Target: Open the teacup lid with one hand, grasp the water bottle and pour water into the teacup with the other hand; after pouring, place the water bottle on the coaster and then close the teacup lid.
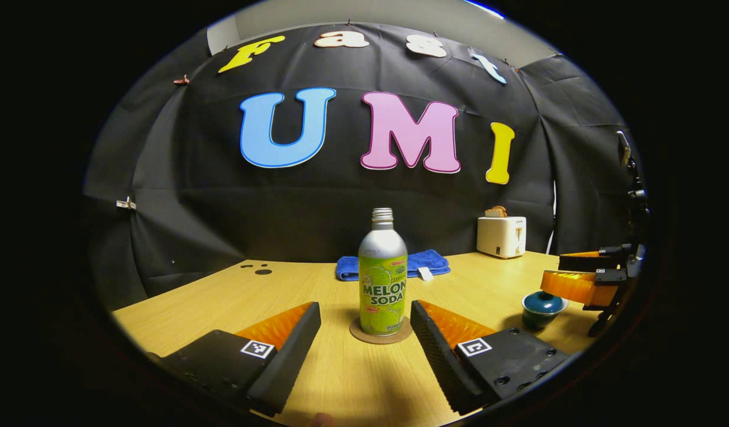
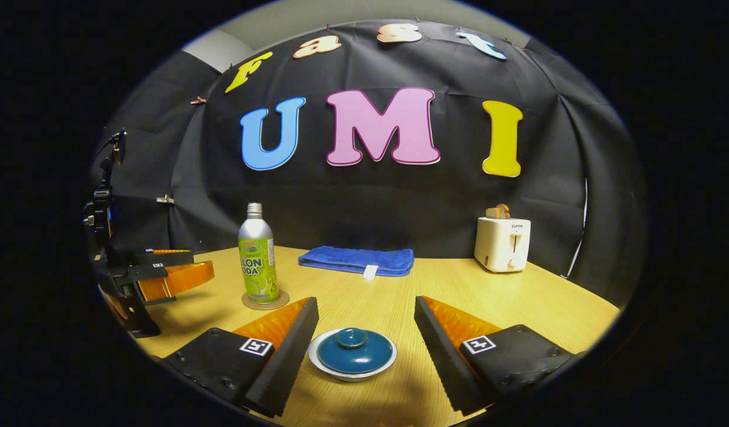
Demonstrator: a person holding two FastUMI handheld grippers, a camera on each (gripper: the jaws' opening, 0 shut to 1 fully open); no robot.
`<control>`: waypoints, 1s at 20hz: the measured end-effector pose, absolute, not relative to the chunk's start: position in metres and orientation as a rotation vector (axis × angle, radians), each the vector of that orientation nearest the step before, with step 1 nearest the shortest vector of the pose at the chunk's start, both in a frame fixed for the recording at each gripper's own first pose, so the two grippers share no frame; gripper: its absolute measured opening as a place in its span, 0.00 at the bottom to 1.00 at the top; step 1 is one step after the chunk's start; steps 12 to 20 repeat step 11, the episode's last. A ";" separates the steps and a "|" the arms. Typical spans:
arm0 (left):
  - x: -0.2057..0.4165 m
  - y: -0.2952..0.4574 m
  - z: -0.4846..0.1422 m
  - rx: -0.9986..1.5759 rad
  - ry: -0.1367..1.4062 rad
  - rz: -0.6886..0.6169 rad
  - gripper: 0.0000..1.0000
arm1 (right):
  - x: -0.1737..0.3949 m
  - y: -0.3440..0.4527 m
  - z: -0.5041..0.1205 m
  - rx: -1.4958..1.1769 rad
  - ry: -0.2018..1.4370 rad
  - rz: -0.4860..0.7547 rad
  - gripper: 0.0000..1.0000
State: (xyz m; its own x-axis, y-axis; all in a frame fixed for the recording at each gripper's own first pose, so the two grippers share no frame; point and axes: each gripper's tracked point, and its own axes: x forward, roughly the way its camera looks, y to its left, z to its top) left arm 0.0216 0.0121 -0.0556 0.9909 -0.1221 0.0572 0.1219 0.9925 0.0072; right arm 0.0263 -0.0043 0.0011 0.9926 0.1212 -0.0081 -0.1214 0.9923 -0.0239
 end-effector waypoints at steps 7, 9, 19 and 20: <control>0.002 -0.003 -0.057 0.004 -0.058 -0.114 0.96 | 0.024 -0.008 -0.001 0.001 0.009 0.092 0.99; 0.002 -0.003 -0.058 0.005 -0.057 -0.103 0.96 | 0.023 -0.010 -0.001 0.000 0.008 0.079 0.99; 0.003 -0.002 -0.059 0.004 -0.057 -0.095 0.96 | 0.021 -0.013 0.000 0.000 0.007 0.059 0.99; 0.003 -0.002 -0.059 0.004 -0.057 -0.095 0.96 | 0.021 -0.013 0.000 0.000 0.007 0.059 0.99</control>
